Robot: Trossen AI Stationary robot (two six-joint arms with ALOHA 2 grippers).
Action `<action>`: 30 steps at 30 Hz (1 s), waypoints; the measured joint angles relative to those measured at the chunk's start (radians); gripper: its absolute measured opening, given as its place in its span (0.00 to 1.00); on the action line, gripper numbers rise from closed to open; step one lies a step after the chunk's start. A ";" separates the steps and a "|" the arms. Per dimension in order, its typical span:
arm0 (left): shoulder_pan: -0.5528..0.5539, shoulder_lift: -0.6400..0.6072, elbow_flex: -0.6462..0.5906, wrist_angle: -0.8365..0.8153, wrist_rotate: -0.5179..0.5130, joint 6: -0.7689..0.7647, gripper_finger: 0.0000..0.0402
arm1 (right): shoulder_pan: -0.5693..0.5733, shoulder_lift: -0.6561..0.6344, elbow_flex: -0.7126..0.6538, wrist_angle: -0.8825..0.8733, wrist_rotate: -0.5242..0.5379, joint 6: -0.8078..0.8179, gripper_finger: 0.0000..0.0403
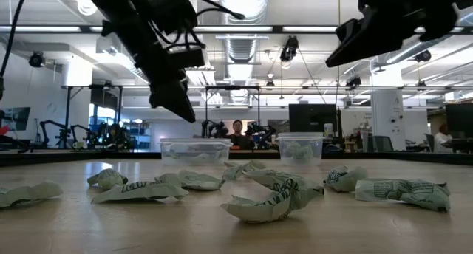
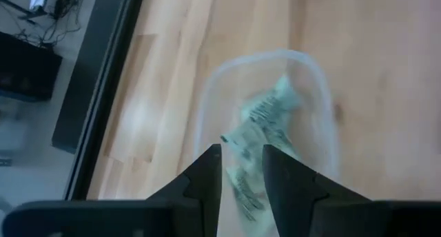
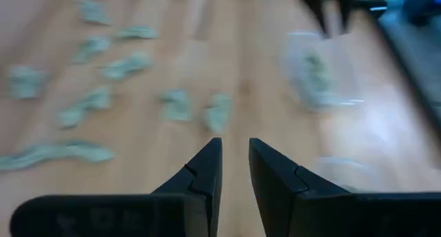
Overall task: Pick and place Stevia / Truvia into bins
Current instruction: Put the stevia packet into the transparent square container
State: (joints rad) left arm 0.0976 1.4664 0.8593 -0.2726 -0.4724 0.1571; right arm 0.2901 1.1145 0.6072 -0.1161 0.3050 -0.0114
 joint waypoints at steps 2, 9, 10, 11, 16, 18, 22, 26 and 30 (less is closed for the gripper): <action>-0.030 -0.017 0.000 -0.010 0.001 -0.009 0.22 | 0.000 0.000 -0.009 0.005 -0.074 0.017 0.16; -0.138 -0.094 -0.001 -0.052 0.002 -0.019 0.22 | 0.000 0.037 -0.072 0.185 -0.123 -0.023 0.17; -0.150 -0.107 -0.001 -0.052 0.002 -0.019 0.22 | 0.000 0.051 -0.075 0.207 -0.123 -0.046 0.17; -0.161 -0.118 -0.001 -0.057 0.002 -0.019 0.22 | 0.000 0.071 -0.076 0.234 -0.123 -0.069 0.17; -0.206 -0.171 -0.001 -0.063 0.001 -0.019 0.22 | 0.000 0.200 -0.072 0.398 -0.124 -0.180 0.16; -0.222 -0.186 0.000 -0.067 0.000 -0.020 0.22 | -0.001 0.256 -0.066 0.433 -0.123 -0.241 0.16; -0.253 -0.216 -0.001 -0.097 0.000 -0.021 0.22 | -0.007 0.359 -0.022 0.468 -0.118 -0.313 0.16; -0.284 -0.240 -0.001 -0.135 0.001 -0.036 0.22 | -0.021 0.448 0.034 0.466 -0.085 -0.322 0.15; -0.303 -0.268 -0.002 -0.179 0.000 -0.053 0.22 | -0.044 0.528 0.090 0.462 -0.065 -0.322 0.15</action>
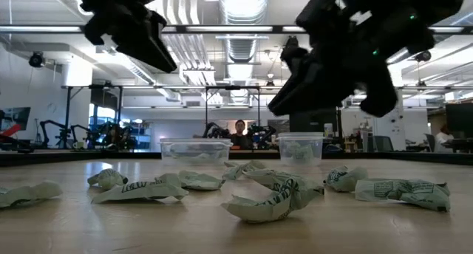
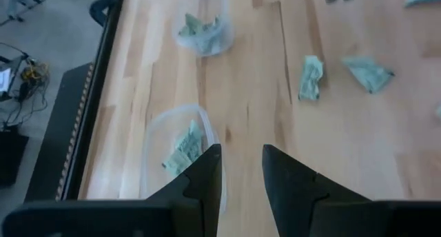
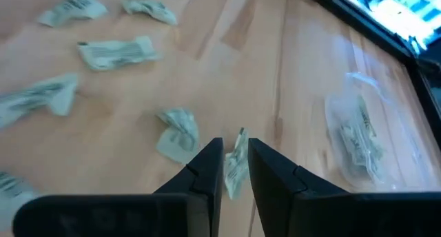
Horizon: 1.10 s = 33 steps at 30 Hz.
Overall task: Pick and place Stevia / Truvia into bins
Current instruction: Put the stevia packet into the transparent square container
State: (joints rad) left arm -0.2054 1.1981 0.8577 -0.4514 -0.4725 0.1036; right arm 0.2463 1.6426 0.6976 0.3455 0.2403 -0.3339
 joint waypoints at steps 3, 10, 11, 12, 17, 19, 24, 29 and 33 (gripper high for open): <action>-0.011 -0.016 -0.001 -0.057 -0.004 -0.047 0.22 | -0.015 0.059 0.039 -0.002 0.000 0.004 0.16; -0.023 -0.053 -0.013 -0.195 -0.016 -0.163 0.22 | -0.036 0.152 0.135 -0.139 0.047 0.023 0.22; -0.024 -0.056 -0.016 -0.191 -0.021 -0.172 0.22 | -0.039 0.153 0.143 -0.178 0.050 0.035 0.23; -0.025 -0.061 -0.019 -0.178 -0.028 -0.175 0.22 | -0.042 0.157 0.157 -0.202 0.051 0.048 0.24; -0.025 -0.087 -0.051 -0.168 -0.034 -0.176 0.22 | -0.044 0.159 0.190 -0.253 0.042 0.101 0.28; -0.025 -0.089 -0.058 -0.166 -0.035 -0.175 0.22 | -0.048 0.159 0.194 -0.262 0.021 0.114 0.29; -0.025 -0.089 -0.060 -0.155 -0.038 -0.172 0.22 | -0.066 0.184 0.201 -0.263 -0.013 0.132 0.32; -0.024 -0.088 -0.060 -0.154 -0.039 -0.172 0.22 | -0.080 0.229 0.224 -0.269 -0.018 0.137 0.32; -0.024 -0.090 -0.060 -0.155 -0.040 -0.171 0.22 | -0.089 0.237 0.233 -0.268 -0.034 0.135 0.30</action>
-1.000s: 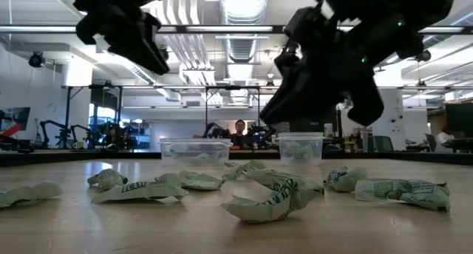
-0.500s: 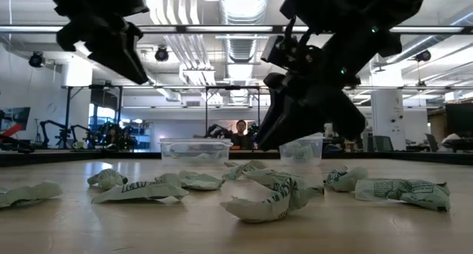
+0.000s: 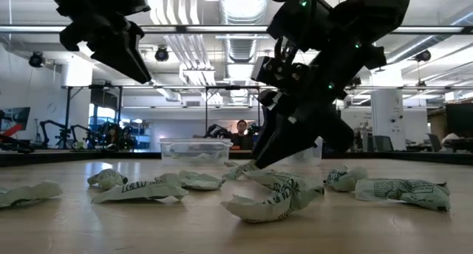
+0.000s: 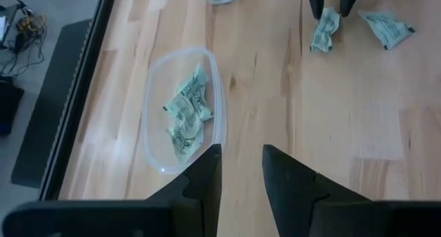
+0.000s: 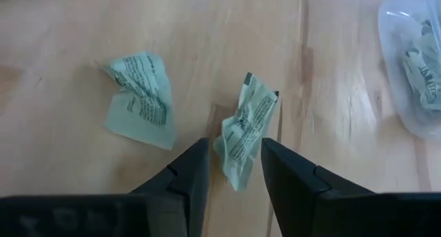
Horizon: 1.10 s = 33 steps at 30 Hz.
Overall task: Pick and place Stevia / Truvia into bins
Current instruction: Put the stevia packet into the transparent square container
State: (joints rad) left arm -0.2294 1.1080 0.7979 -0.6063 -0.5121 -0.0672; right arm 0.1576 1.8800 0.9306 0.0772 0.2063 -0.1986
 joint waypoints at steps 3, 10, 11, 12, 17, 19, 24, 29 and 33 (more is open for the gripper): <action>0.000 0.000 0.000 0.001 0.000 0.001 0.22 | -0.003 0.000 0.000 0.000 0.000 -0.001 0.27; 0.000 0.000 -0.002 -0.001 0.000 0.001 0.22 | -0.004 0.001 0.000 -0.009 -0.001 -0.018 0.16; 0.000 0.000 -0.002 -0.001 0.000 0.001 0.22 | -0.004 0.001 0.000 -0.012 -0.001 -0.019 0.14; 0.000 0.000 -0.002 0.001 0.000 0.001 0.22 | -0.004 0.001 0.000 -0.016 -0.001 -0.020 0.13; 0.000 0.000 -0.002 0.000 0.000 0.001 0.22 | -0.004 0.001 0.000 -0.019 -0.002 -0.046 0.05; 0.000 0.000 -0.002 0.001 0.000 0.001 0.22 | -0.003 0.001 0.000 -0.019 -0.002 -0.049 0.03; 0.000 0.000 -0.002 0.000 0.000 0.001 0.22 | -0.003 0.001 0.000 -0.018 0.002 -0.059 0.02; 0.000 0.000 -0.002 0.000 0.000 0.000 0.22 | -0.003 -0.019 -0.001 -0.019 0.003 -0.063 0.02; 0.000 0.000 -0.002 -0.001 0.000 0.000 0.22 | -0.003 -0.050 -0.001 -0.022 0.003 -0.064 0.02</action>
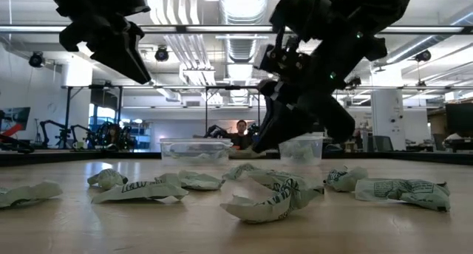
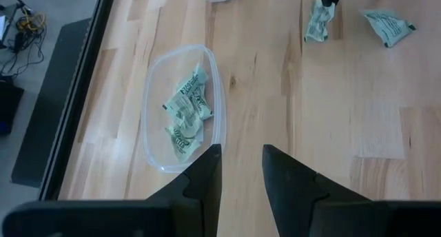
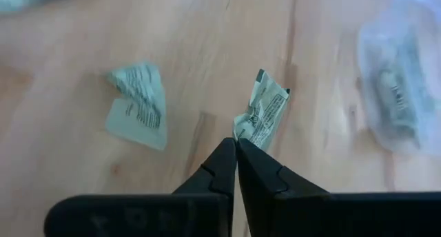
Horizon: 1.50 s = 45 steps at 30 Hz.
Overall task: Pick and place Stevia / Truvia into bins
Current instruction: Put the stevia packet into the transparent square container, then put the stevia packet into the transparent oval container
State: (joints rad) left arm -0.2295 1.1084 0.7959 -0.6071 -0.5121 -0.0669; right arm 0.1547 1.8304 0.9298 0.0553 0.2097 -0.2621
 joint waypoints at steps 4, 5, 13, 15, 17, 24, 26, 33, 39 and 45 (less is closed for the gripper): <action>0.000 0.000 0.000 0.000 0.000 0.000 0.22 | 0.002 -0.040 0.000 -0.022 0.034 0.000 0.02; 0.000 0.000 0.000 0.000 0.000 0.000 0.22 | 0.003 -0.051 0.000 -0.041 0.066 0.000 0.02; -0.001 0.000 0.000 0.001 0.000 0.000 0.22 | 0.011 -0.191 -0.001 -0.267 0.288 0.116 0.02; 0.000 0.000 0.000 0.001 0.000 0.000 0.22 | 0.011 -0.231 -0.001 -0.329 0.315 0.167 0.02; 0.000 0.000 0.000 0.003 0.000 0.000 0.22 | 0.011 -0.263 -0.002 -0.384 0.355 0.228 0.02; 0.000 0.000 -0.002 0.018 0.000 0.000 0.22 | 0.009 -0.308 -0.036 -0.496 0.425 0.380 0.02; 0.000 0.000 -0.003 0.023 0.000 0.002 0.22 | 0.006 -0.307 -0.053 -0.492 0.424 0.379 0.02; 0.000 0.000 -0.004 0.024 0.000 0.002 0.22 | -0.038 -0.276 -0.071 -0.459 0.427 0.391 0.02; 0.000 0.004 -0.005 0.030 0.000 0.003 0.22 | -0.094 -0.268 -0.074 -0.462 0.448 0.418 0.04; 0.000 0.004 -0.005 0.031 0.000 0.003 0.22 | -0.095 -0.268 -0.074 -0.460 0.441 0.417 0.15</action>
State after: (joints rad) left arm -0.2295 1.1122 0.7914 -0.5759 -0.5125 -0.0635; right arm 0.0595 1.5627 0.8562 -0.4052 0.6502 0.1547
